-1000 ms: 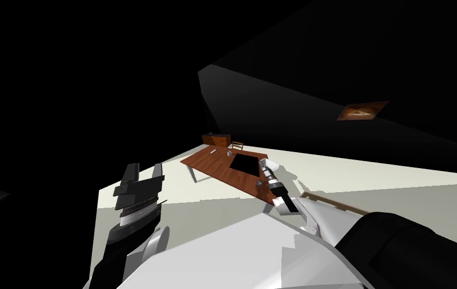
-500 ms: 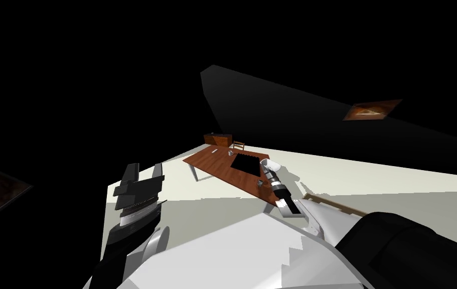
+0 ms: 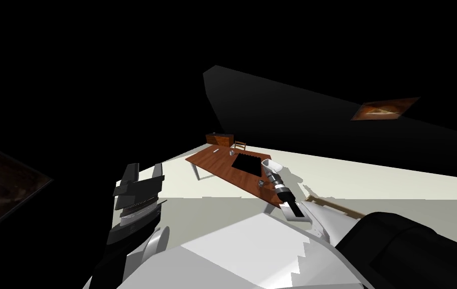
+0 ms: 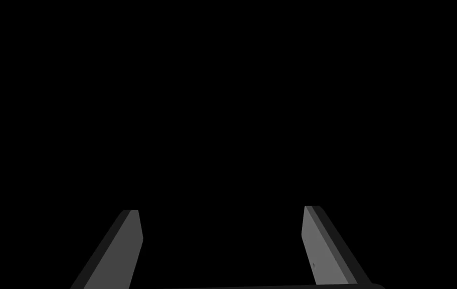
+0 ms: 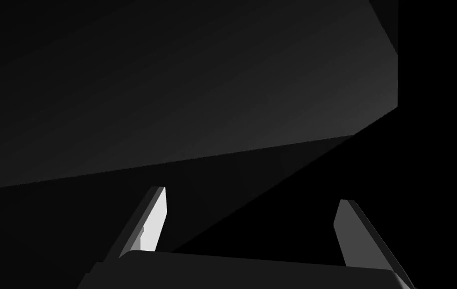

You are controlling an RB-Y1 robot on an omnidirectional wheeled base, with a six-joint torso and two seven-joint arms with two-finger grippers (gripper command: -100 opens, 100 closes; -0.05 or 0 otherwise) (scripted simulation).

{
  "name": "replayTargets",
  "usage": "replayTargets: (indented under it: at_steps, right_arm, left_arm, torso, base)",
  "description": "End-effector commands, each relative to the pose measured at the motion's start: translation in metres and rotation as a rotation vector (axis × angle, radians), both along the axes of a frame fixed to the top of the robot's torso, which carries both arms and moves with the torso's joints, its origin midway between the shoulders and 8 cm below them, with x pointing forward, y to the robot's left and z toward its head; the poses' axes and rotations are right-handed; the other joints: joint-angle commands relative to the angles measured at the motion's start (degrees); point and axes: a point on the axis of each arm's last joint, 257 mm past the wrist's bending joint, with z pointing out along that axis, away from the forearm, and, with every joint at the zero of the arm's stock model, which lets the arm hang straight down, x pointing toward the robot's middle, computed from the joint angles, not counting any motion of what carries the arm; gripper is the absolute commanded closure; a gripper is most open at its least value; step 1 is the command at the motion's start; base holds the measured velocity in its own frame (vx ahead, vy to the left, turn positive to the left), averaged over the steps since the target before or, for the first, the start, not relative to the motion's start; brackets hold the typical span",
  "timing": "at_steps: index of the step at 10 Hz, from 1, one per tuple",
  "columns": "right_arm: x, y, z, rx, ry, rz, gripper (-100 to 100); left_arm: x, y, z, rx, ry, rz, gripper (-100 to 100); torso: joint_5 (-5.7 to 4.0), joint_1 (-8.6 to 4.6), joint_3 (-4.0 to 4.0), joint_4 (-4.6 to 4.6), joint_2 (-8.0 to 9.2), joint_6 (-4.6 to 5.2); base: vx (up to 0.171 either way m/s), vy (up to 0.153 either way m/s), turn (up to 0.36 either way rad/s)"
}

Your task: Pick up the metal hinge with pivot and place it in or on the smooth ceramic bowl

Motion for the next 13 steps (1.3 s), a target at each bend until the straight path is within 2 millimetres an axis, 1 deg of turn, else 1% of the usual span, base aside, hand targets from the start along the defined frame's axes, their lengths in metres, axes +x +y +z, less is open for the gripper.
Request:
replayTargets:
  at_steps: [1, 2, 3, 4, 5, 6, 7, 8, 9, 10, 11, 12, 13]
  right_arm:
    - [-0.001, -0.006, -0.007, -0.039, 0.023, -0.018, -100]
    - [-0.006, -0.016, -0.019, -0.082, 0.058, -0.045, -100]
    - [-0.007, -0.016, -0.02, -0.094, 0.064, -0.048, -100]
    - [-0.01, -0.023, -0.028, -0.139, 0.091, -0.068, -100]
    - [-0.012, -0.025, -0.034, -0.148, 0.107, -0.074, -100]
    - [-0.018, -0.033, -0.048, -0.185, 0.146, -0.094, -100]
    - [-0.018, -0.033, -0.048, -0.2, 0.15, -0.097, -100]
    - [-0.024, -0.039, -0.062, -0.234, 0.188, -0.113, -100]
    - [-0.024, -0.039, -0.062, -0.251, 0.194, -0.115, -100]
    - [-0.03, -0.045, -0.076, -0.286, 0.232, -0.128, -100]
    - [-0.03, -0.045, -0.076, -0.299, 0.237, -0.13, -100]
    - [-0.036, -0.048, -0.091, -0.34, 0.278, -0.14, -100]
    - [-0.036, -0.048, -0.091, -0.346, 0.28, -0.141, -100]
  left_arm:
    - [0.0, 0.0, 0.0, 0.0, 0.0, 0.0, 0]
    - [0.0, 0.0, 0.0, 0.0, 0.0, 0.0, 0]
    - [0.0, 0.0, 0.0, 0.0, 0.0, 0.0, 0]
    - [0.0, 0.0, 0.0, 0.0, 0.0, 0.0, 0]
    - [0.0, 0.0, 0.0, 0.0, 0.0, 0.0, 0]
    - [0.0, 0.0, 0.0, 0.0, 0.0, 0.0, 0]
    - [0.0, 0.0, 0.0, 0.0, 0.0, 0.0, 0]
    - [0.0, 0.0, 0.0, 0.0, 0.0, 0.0, 0]
    - [0.0, 0.0, 0.0, 0.0, 0.0, 0.0, 0]
    - [0.0, 0.0, 0.0, 0.0, 0.0, 0.0, 0]
    - [0.0, 0.0, 0.0, 0.0, 0.0, 0.0, 0]
    - [0.0, 0.0, 0.0, 0.0, 0.0, 0.0, 0]
    - [0.0, 0.0, 0.0, 0.0, 0.0, 0.0, 0]
  torso:
    - [0.0, 0.0, 0.0, 0.0, 0.0, 0.0]
    - [0.0, 0.0, -0.01, 0.0, -0.01, 0.01]
    - [0.0, -0.01, 0.0, 0.0, -0.01, 0.0]
    - [0.0, -0.01, -0.01, 0.0, -0.03, 0.01]
    - [-0.01, -0.02, -0.01, -0.01, -0.02, 0.0]
    - [0.0, -0.02, -0.02, -0.01, -0.03, 0.01]
    - [0.0, -0.03, -0.01, 0.0, -0.03, 0.0]
    - [-0.01, -0.02, -0.02, -0.01, -0.04, 0.01]
    - [-0.01, -0.03, -0.03, -0.01, -0.05, 0.0]
    - [0.0, -0.01, -0.03, -0.01, -0.05, 0.01]
    - [-0.01, -0.02, -0.03, -0.01, -0.05, 0.0]
    - [0.0, -0.02, -0.03, -0.01, -0.05, 0.01]
    - [0.0, -0.03, -0.03, -0.01, -0.05, 0.01]
  base:
    - [-0.015, -0.009, 0.045]
    - [-0.018, -0.012, 0.074]
    - [-0.012, -0.012, 0.041]
    - [-0.013, -0.013, 0.102]
    - [-0.011, -0.013, 0.033]
    - [-0.013, -0.014, 0.073]
    - [-0.01, -0.015, 0.034]
    - [-0.009, -0.015, 0.071]
    - [-0.007, -0.014, 0.044]
    - [-0.009, -0.016, 0.082]
    - [-0.008, -0.015, 0.039]
    - [-0.008, -0.016, 0.054]
    - [-0.007, -0.015, 0.048]
